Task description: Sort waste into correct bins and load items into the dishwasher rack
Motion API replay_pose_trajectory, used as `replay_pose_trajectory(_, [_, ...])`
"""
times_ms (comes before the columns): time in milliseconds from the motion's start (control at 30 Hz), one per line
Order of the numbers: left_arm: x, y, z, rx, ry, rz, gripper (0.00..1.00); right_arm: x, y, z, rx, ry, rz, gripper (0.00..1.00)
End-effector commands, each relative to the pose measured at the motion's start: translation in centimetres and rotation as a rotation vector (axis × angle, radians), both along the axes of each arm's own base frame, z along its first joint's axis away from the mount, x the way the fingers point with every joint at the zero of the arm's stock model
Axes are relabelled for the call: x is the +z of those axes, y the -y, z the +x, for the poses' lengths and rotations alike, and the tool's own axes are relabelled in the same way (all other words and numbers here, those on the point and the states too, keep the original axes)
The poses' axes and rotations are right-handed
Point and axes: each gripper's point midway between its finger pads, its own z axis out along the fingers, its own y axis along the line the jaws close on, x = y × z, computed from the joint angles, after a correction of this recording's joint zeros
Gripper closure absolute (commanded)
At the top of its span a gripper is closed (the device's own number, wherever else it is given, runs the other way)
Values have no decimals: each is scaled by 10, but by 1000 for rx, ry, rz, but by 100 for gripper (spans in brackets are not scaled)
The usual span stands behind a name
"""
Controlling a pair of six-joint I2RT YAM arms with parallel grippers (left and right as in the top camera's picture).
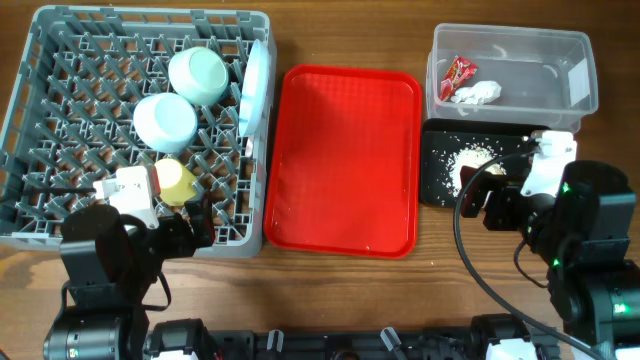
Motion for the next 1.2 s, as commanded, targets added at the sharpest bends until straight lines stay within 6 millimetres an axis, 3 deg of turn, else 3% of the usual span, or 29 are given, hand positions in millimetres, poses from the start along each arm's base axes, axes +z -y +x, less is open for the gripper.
replay_pose_trajectory(0, [-2,3,-1,-26,2,8,0,-9,4,1,-16,-30,-21,0])
replay_pose_trajectory(300, [-2,3,-1,-26,2,8,0,-39,3,17,-15,-156,-29,0])
replay_pose_trajectory(433, [-2,3,-1,-26,2,9,0,-36,4,6,-15,-122,-27,0])
replay_pose_trajectory(567, [-2,3,-1,-26,2,8,0,-13,12,-23,-43,82,-38,0])
replay_pose_trajectory(667, [-2,3,-1,-26,2,8,0,11,19,-32,-80,377,-41,0])
replay_pose_trajectory(733, [-2,3,-1,-26,2,9,0,13,18,-30,-85,532,-26,0])
replay_pose_trajectory(867, [-2,3,-1,-26,2,8,0,3,17,-17,-88,746,7,0])
replay_pose_trajectory(1167, [-2,3,-1,-26,2,9,0,-31,16,2,-96,942,22,0])
